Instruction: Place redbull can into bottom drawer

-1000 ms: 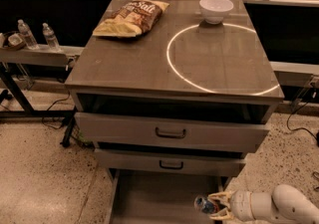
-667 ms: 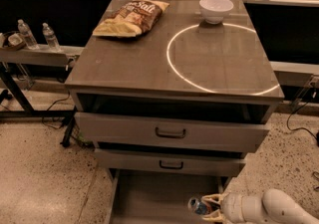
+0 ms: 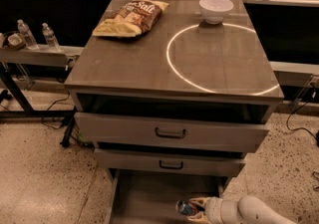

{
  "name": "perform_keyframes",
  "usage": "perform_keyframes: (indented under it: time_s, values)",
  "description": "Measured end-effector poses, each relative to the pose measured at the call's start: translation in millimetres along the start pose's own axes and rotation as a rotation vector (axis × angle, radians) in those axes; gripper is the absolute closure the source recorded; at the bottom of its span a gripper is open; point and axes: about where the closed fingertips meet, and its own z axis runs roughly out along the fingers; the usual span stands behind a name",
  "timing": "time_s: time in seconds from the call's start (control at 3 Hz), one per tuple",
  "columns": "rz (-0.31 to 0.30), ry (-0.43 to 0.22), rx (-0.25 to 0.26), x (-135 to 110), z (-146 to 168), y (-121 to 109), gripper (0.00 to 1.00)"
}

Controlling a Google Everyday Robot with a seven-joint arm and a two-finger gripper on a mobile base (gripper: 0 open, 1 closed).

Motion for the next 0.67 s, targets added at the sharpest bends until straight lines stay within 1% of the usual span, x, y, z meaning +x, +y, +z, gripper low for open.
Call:
perform_keyframes:
  time_s: [0.33,0.67]
  values:
    - [-0.003,0.026,0.021,17.9,33.5,-3.6,1.0]
    - [-0.013,0.029,-0.006,25.3,70.0,-0.7,0.78]
